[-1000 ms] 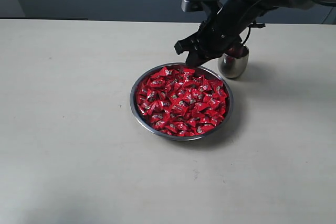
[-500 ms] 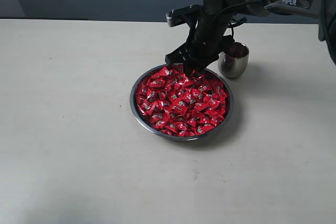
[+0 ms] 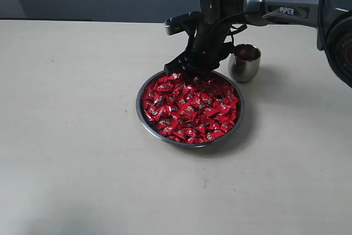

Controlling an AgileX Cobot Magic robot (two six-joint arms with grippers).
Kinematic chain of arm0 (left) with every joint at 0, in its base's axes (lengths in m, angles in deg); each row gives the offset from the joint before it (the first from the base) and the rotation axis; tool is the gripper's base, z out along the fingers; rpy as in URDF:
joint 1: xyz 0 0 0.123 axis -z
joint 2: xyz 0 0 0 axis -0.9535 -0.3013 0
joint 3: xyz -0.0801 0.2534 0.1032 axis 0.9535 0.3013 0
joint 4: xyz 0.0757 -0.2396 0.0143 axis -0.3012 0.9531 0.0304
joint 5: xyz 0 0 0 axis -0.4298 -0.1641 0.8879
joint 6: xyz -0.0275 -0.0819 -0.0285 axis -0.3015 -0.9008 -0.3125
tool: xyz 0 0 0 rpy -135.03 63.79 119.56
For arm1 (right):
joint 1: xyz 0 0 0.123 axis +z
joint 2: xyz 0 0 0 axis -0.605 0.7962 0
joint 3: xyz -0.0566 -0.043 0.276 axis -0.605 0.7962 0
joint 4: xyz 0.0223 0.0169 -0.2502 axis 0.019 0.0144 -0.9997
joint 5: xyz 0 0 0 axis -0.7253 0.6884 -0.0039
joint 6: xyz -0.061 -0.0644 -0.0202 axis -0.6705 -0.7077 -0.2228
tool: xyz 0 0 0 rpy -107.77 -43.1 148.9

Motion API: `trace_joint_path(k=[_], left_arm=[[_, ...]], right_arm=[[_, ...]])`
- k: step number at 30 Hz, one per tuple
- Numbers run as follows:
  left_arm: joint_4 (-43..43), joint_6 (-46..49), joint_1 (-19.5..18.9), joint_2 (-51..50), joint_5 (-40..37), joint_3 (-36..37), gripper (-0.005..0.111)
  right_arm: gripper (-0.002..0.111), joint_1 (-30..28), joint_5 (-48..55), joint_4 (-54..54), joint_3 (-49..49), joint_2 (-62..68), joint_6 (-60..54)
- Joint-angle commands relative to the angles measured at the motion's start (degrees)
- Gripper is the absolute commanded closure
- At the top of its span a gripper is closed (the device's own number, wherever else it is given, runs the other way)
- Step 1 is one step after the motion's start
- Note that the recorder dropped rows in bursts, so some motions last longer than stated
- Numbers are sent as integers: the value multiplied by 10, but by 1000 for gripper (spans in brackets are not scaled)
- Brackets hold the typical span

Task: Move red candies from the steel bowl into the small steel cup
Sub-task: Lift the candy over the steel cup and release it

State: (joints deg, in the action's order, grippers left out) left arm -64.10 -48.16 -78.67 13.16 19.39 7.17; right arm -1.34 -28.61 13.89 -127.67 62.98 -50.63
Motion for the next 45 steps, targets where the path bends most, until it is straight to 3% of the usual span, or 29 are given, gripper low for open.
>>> trace_joint_path(k=[1, 13, 15, 18, 20, 30, 37, 45], left_arm=[[-1, -2, 0, 3, 5, -5, 106], [-1, -2, 0, 3, 5, -5, 106], [-1, -2, 0, 3, 5, -5, 106], [-1, -2, 0, 3, 5, -5, 106], [-1, -2, 0, 3, 5, -5, 106], [-1, -2, 0, 3, 5, -5, 106], [-1, -2, 0, 3, 5, -5, 106], [-1, -2, 0, 3, 5, -5, 106]], right_arm=[[72, -2, 0, -9, -13, 10, 0], [73, -2, 18, -18, -14, 30, 0], [81, -2, 21, -18, -14, 27, 0], [103, -2, 21, -18, -14, 19, 0], [107, -2, 24, -21, -14, 9, 0], [107, -5, 52, -46, -14, -56, 15], [107, -70, 33, -102, -14, -125, 60], [107, -163, -1, -41, -14, -121, 37]])
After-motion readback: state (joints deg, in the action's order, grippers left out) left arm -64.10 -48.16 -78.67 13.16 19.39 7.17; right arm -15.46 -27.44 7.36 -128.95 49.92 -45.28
